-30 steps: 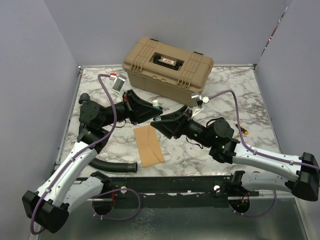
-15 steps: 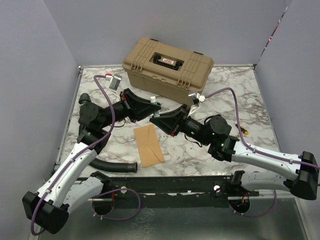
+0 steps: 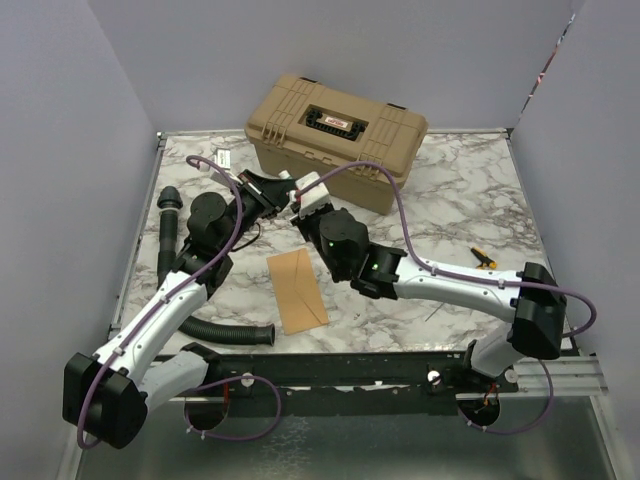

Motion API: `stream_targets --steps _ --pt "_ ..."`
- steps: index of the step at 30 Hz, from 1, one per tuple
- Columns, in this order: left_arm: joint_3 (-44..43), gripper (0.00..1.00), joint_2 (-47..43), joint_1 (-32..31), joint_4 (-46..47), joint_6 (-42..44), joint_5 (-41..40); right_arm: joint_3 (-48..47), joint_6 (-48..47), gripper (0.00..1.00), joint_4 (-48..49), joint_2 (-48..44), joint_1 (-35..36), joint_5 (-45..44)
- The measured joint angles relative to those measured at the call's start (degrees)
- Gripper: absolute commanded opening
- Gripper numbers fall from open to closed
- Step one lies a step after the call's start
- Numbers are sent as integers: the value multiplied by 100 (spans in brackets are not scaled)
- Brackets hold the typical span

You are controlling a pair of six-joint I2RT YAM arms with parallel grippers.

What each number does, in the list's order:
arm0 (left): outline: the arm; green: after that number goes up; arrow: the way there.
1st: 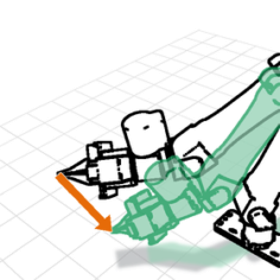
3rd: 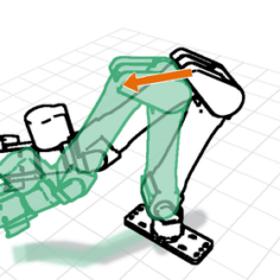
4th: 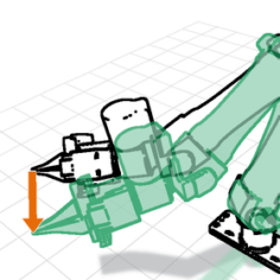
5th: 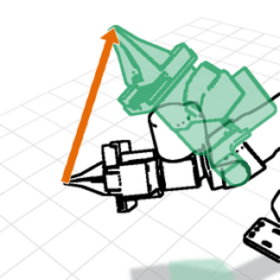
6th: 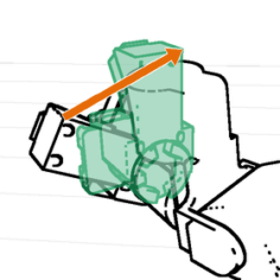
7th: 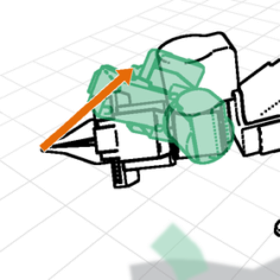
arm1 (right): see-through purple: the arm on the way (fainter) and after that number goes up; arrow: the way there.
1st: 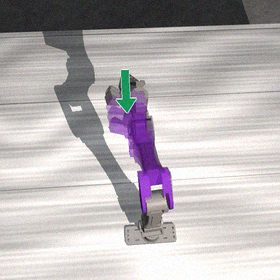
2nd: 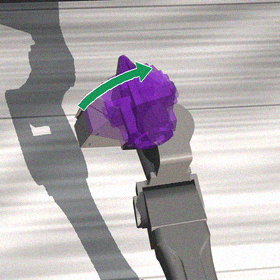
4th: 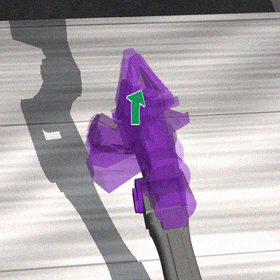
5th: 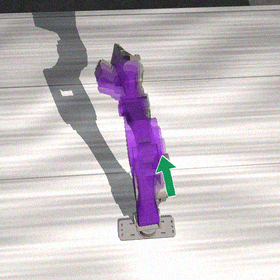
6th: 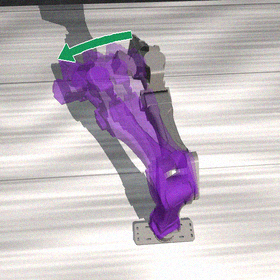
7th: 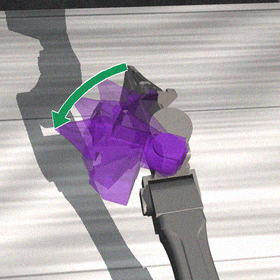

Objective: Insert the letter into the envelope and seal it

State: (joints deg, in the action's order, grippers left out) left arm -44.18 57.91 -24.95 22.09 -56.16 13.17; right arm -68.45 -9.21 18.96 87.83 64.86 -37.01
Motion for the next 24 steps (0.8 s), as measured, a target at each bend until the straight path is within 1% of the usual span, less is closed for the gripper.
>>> stream_targets --steps 2,3,4,6,9,10,12,15,19,21,24 --pt "0 0 33 0 -299 -24 -236 -195 -46 4 -310 203 37 -205" --pt "-4 0 35 -4 -437 -37 -264 -225 50 8 -496 205 37 -173" --pt "-15 0 35 -20 -529 -31 -269 -232 203 15 -660 160 31 -92" --pt "-127 0 35 -72 -824 7 -225 -232 627 33 -1058 -24 -48 254" --pt "-341 0 26 -155 -1043 72 15 -232 1486 59 -1521 -433 -326 1244" --pt "-413 0 20 -192 -1106 116 184 -229 1753 66 -1606 -566 -398 1565" --pt "-490 0 11 -219 -1108 151 389 -190 2249 74 -1808 -844 -551 2070" --pt "-566 0 13 -212 -1139 221 675 140 3093 80 -1740 -1287 -675 2745" --pt "-575 0 17 -208 -1150 208 1029 1097 4371 81 -1145 -1974 -883 3416" --pt "-575 0 17 -208 -1117 122 1213 1681 5056 79 -658 -2275 -1036 3609" --pt "-575 0 17 -208 -979 -57 1497 2356 5886 72 160 -2474 -1204 3814"
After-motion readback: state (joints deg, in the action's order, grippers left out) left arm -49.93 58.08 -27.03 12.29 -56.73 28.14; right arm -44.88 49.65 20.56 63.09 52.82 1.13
